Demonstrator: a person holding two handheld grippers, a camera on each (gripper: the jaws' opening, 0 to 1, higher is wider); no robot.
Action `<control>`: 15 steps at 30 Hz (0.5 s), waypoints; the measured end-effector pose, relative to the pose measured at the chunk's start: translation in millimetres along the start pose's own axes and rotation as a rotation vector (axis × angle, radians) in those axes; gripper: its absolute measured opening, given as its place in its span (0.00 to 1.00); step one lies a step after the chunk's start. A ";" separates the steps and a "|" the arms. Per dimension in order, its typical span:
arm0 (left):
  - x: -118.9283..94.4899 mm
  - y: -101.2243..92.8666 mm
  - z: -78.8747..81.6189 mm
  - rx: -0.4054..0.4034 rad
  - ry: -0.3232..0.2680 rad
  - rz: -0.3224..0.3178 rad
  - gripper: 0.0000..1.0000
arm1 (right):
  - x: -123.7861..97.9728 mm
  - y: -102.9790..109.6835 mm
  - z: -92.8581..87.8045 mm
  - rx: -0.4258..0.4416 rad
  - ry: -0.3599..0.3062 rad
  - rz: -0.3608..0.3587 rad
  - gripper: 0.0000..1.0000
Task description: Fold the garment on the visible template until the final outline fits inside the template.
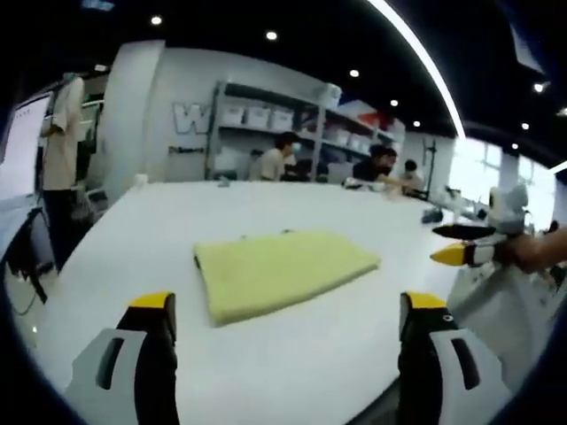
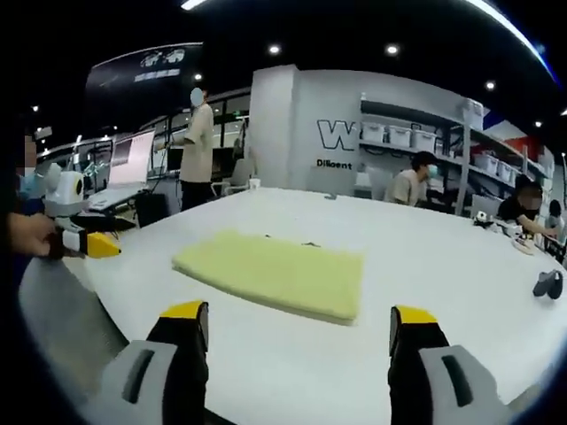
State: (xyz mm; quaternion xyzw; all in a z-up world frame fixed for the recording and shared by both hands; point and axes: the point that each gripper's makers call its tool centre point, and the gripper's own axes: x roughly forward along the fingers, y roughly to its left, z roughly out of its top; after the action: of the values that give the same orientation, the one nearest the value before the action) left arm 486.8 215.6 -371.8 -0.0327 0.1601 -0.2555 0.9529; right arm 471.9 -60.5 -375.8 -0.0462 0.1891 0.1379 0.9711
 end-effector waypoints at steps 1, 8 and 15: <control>-0.4 0.2 0.8 -0.002 -0.003 0.002 0.98 | -1.2 -0.4 -0.3 0.002 -0.004 -0.003 0.75; -3.3 5.8 6.3 -0.031 -0.035 0.019 0.96 | 0.2 -2.8 2.3 -0.019 -0.024 -0.014 0.78; -5.3 9.9 10.7 -0.022 -0.058 0.041 0.93 | 4.4 -1.1 -4.6 -0.023 0.012 0.010 0.74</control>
State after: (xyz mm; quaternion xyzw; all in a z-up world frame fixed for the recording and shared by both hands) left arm 490.7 226.7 -361.6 -0.0474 0.1360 -0.2332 0.9617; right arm 474.5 -61.1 -381.7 -0.0573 0.1936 0.1445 0.9687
